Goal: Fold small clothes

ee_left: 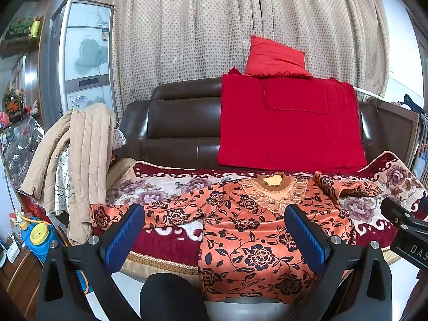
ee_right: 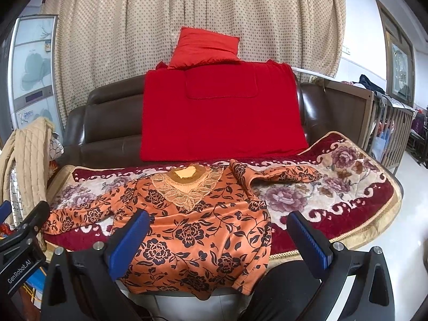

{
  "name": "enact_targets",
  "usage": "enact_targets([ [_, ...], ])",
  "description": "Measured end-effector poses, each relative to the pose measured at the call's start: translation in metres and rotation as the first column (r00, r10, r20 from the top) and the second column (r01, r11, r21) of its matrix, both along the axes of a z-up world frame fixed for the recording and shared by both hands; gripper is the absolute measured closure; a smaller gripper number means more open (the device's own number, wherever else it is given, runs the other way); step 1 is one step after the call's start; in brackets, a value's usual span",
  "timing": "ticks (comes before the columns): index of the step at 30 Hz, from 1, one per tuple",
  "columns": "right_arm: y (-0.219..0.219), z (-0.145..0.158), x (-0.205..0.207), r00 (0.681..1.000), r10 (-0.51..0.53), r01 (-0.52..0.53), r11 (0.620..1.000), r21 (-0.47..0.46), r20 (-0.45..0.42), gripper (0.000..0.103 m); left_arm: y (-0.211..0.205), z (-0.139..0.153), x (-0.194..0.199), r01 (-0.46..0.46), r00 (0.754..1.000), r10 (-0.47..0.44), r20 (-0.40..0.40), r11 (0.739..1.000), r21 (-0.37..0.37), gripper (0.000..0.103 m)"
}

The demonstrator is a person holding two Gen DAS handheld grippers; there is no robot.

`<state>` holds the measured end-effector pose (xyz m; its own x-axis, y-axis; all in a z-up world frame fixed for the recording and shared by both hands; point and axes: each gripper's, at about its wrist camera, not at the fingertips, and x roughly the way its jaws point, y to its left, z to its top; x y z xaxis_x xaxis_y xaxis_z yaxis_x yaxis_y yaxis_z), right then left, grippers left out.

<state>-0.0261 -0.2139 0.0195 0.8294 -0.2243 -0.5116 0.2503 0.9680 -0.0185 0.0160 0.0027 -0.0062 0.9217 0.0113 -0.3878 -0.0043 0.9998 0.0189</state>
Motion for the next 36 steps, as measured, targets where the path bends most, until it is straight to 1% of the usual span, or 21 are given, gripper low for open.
enact_targets([
  [5, 0.001, -0.001, 0.002, 0.998, -0.004, 0.0, 0.998, -0.058, -0.069, 0.0, -0.001, -0.003, 0.005, -0.001, 1.0, 0.001, -0.015, 1.0, 0.002, 0.0],
  [9, -0.002, -0.005, 0.006, 0.998, -0.006, 0.004, 0.999, -0.035, -0.058, 0.0, -0.003, -0.007, 0.011, 0.0, 1.0, 0.0, -0.025, 1.0, 0.008, 0.0],
  [12, -0.004, -0.008, 0.011, 0.998, -0.01, 0.008, 0.999, -0.038, -0.068, 0.0, -0.004, -0.012, 0.019, 0.002, 0.999, -0.001, -0.043, 1.0, 0.018, 0.0],
  [17, -0.016, -0.019, 0.028, 0.997, -0.016, 0.015, 1.0, -0.011, -0.069, 0.0, -0.004, -0.03, 0.052, 0.024, 0.993, -0.023, -0.113, 1.0, 0.01, 0.0],
  [18, -0.022, -0.021, 0.032, 0.998, -0.014, 0.014, 1.0, 0.0, -0.066, 0.0, -0.002, -0.038, 0.065, 0.034, 0.988, -0.034, -0.153, 0.999, -0.001, 0.0],
  [19, -0.029, -0.024, 0.036, 0.998, -0.013, 0.013, 1.0, 0.014, -0.054, 0.0, -0.002, -0.043, 0.073, 0.037, 0.988, -0.037, -0.151, 0.999, -0.001, 0.0],
  [21, -0.051, -0.031, 0.05, 0.999, -0.017, 0.019, 0.999, 0.047, -0.046, 0.0, 0.001, -0.06, 0.094, 0.023, 0.977, -0.025, -0.211, 1.0, -0.01, 0.0],
  [22, -0.063, -0.036, 0.058, 0.999, -0.016, 0.02, 0.997, 0.078, -0.049, 0.0, 0.003, -0.067, 0.1, 0.015, 0.971, -0.019, -0.238, 1.0, -0.017, 0.0],
  [23, -0.082, -0.043, 0.068, 0.999, -0.015, 0.021, 0.991, 0.13, -0.049, 0.0, 0.003, -0.076, 0.104, 0.005, 0.956, -0.019, -0.294, 0.999, -0.047, 0.0],
  [24, -0.1, -0.048, 0.077, 0.999, -0.024, 0.03, 0.986, 0.166, -0.037, 0.0, 0.004, -0.084, 0.113, -0.007, 0.95, -0.009, -0.312, 0.999, -0.049, 0.0],
  [25, -0.121, -0.055, 0.086, 0.999, -0.038, 0.044, 0.976, 0.215, -0.034, 0.0, 0.005, -0.09, 0.115, -0.016, 0.938, -0.007, -0.347, 0.998, -0.062, 0.0],
  [27, -0.174, -0.072, 0.11, 0.997, -0.071, 0.074, 0.936, 0.345, -0.02, 0.0, 0.006, -0.097, 0.128, -0.033, 0.928, 0.008, -0.372, 0.998, -0.061, 0.0],
  [28, -0.202, -0.084, 0.124, 0.997, -0.077, 0.071, 0.896, 0.438, -0.005, 0.0, 0.008, -0.099, 0.133, -0.036, 0.926, 0.011, -0.377, 0.997, -0.061, 0.0],
  [29, -0.221, -0.095, 0.134, 0.996, -0.089, 0.079, 0.86, 0.504, -0.004, 0.0, 0.009, -0.101, 0.139, -0.041, 0.926, 0.017, -0.378, 0.998, -0.055, 0.0],
  [30, -0.243, -0.11, 0.146, 0.992, -0.121, 0.111, 0.808, 0.578, -0.022, 0.0, 0.009, -0.102, 0.148, -0.049, 0.924, 0.025, -0.381, 0.997, -0.053, 0.0],
  [31, -0.266, -0.122, 0.157, 0.987, -0.159, 0.146, 0.764, 0.629, -0.037, 0.0, 0.01, -0.103, 0.154, -0.052, 0.924, 0.028, -0.382, 0.997, -0.053, 0.0],
  [32, -0.293, -0.137, 0.171, 0.978, -0.2, 0.179, 0.703, 0.689, -0.05, 0.0, 0.01, -0.104, 0.161, -0.056, 0.923, 0.032, -0.383, 0.997, -0.05, 0.0],
  [33, -0.313, -0.147, 0.18, 0.971, -0.234, 0.194, 0.659, 0.727, -0.047, 0.0, 0.009, -0.105, 0.169, -0.062, 0.922, 0.04, -0.384, 0.997, -0.043, 0.0],
  [34, -0.33, -0.161, 0.189, 0.962, -0.268, 0.208, 0.599, 0.773, -0.052, 0.002, 0.008, -0.105, 0.176, -0.065, 0.924, 0.042, -0.38, 0.997, -0.048, 0.0],
  [35, -0.345, -0.175, 0.197, 0.954, -0.294, 0.22, 0.536, 0.815, -0.064, 0.006, 0.007, -0.106, 0.183, -0.069, 0.924, 0.048, -0.379, 0.997, -0.041, 0.0],
  [36, -0.363, -0.193, 0.208, 0.943, -0.324, 0.232, 0.46, 0.857, -0.082, 0.008, 0.006, -0.108, 0.19, -0.071, 0.923, 0.054, -0.382, 0.997, -0.031, 0.0],
])
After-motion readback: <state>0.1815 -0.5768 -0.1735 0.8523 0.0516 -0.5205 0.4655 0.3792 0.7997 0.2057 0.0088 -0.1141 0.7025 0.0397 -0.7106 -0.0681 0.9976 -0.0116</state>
